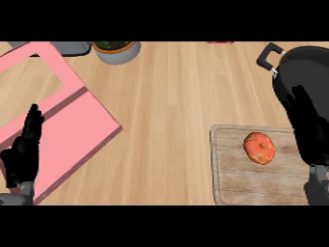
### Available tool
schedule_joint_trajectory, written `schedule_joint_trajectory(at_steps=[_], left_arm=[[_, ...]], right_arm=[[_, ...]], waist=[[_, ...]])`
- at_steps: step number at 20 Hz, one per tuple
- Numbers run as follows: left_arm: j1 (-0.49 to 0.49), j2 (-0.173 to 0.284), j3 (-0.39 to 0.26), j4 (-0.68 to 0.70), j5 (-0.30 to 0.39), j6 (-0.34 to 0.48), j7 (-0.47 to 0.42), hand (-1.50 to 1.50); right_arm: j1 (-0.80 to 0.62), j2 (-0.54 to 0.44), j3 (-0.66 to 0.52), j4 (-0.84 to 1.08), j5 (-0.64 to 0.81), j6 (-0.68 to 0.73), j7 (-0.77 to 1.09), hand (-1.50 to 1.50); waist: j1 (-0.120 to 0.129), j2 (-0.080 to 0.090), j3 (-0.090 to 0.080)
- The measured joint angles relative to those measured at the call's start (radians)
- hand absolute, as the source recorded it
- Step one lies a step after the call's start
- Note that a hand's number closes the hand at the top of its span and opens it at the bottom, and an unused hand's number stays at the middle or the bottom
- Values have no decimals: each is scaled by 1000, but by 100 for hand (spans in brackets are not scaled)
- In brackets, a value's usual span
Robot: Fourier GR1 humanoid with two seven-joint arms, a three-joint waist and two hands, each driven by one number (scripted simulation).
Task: Pick the squash from the cutting board and place it in the pot
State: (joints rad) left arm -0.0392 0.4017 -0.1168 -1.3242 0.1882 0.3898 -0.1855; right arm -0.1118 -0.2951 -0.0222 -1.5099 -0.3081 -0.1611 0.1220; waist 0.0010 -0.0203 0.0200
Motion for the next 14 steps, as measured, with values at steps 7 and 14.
schedule_joint_trajectory(at_steps=[7,14], left_arm=[[-86,-3,4,-103,46,-41,84,0],[-150,-10,-1,-188,100,-67,214,0]], right_arm=[[-110,-195,-74,95,26,234,-206,150],[-118,-252,-105,354,183,287,-653,-150]], waist=[[19,20,-19],[27,29,-15]])
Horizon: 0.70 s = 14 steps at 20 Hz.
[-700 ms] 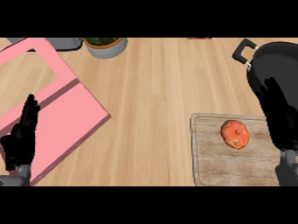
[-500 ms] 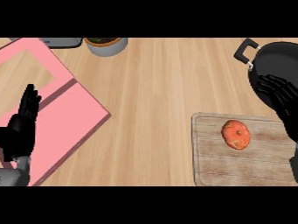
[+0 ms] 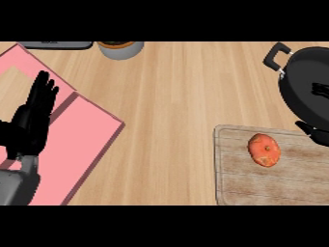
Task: Pick the squash from the cutting board and place it in the pot
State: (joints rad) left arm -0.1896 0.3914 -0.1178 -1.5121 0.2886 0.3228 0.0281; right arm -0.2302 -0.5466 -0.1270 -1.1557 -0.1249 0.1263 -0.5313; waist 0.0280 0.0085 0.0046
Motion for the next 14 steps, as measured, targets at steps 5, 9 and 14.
schedule_joint_trajectory(at_steps=[5,9,14], left_arm=[[-27,-1,6,-44,-4,14,84,0],[-34,11,27,-44,3,-4,103,0],[-15,19,34,-76,2,-7,124,0]], right_arm=[[-52,-65,-19,115,28,116,-194,-150],[-79,-153,19,109,79,210,-167,-150],[-83,-250,125,13,176,306,-47,-150]], waist=[[-12,-4,-2],[-18,-7,-4],[-22,-12,-6]])
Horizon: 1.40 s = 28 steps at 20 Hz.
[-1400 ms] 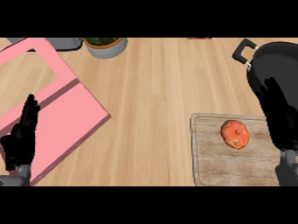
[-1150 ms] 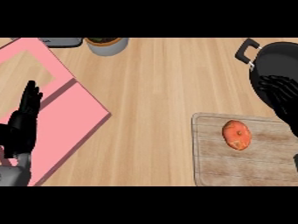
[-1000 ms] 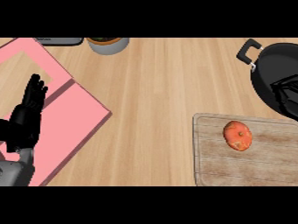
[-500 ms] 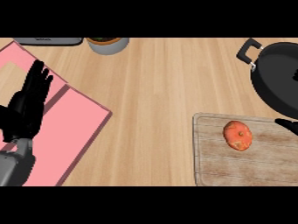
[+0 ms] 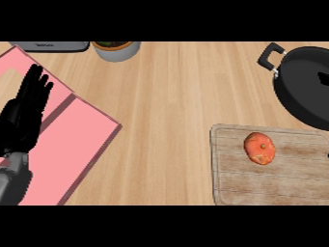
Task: Pick the squash from the cutting board and place it in the pot
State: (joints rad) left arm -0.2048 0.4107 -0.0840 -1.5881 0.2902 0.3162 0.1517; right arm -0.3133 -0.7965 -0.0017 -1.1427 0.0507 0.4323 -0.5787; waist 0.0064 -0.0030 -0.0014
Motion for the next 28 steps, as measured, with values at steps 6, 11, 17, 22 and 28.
schedule_joint_trajectory(at_steps=[6,11,17,22,28], left_arm=[[15,-1,7,-23,-3,-4,13,0],[13,-9,20,-29,-17,-7,29,0],[30,-36,44,-58,-43,-33,40,0],[5,-56,73,-26,-63,-59,44,0],[5,-90,77,-38,-102,-61,54,0]], right_arm=[[-20,-34,133,-154,125,55,194,-150],[11,1,199,-288,183,94,356,-150],[17,84,195,-323,246,141,442,-150],[47,144,193,-357,315,155,494,-150],[66,193,189,-342,427,129,518,-150]], waist=[[-2,-1,-1],[-7,0,0],[-5,2,1],[-7,2,1],[-6,3,1]])
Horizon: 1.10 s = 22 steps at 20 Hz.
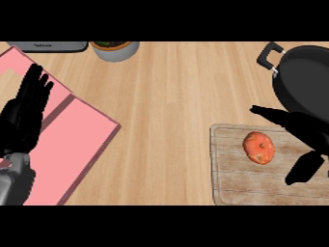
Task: Pick the squash from the cutting board and place it in the pot
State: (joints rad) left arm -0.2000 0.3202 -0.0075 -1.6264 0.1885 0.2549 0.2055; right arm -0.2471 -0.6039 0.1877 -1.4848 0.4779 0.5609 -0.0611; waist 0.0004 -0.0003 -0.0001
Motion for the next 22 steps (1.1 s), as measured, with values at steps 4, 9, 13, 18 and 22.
schedule_joint_trajectory(at_steps=[4,9,13,18,22], left_arm=[[2,-13,25,1,-13,-29,5,0],[1,-42,32,-10,-42,-33,21,0],[-7,-48,62,7,-47,-55,14,0],[-7,-56,82,-8,-63,-73,28,0],[18,-63,81,-35,-67,-83,27,0]], right_arm=[[-10,45,-17,27,54,14,-15,-150],[-18,101,-16,88,138,-19,-47,-150],[-1,119,-34,107,187,-32,-66,-150],[-24,157,-45,187,249,-53,-104,150],[-25,144,-5,221,317,-108,-207,150]], waist=[[1,0,0],[2,0,0],[0,1,0],[2,1,0],[3,-1,-2]])
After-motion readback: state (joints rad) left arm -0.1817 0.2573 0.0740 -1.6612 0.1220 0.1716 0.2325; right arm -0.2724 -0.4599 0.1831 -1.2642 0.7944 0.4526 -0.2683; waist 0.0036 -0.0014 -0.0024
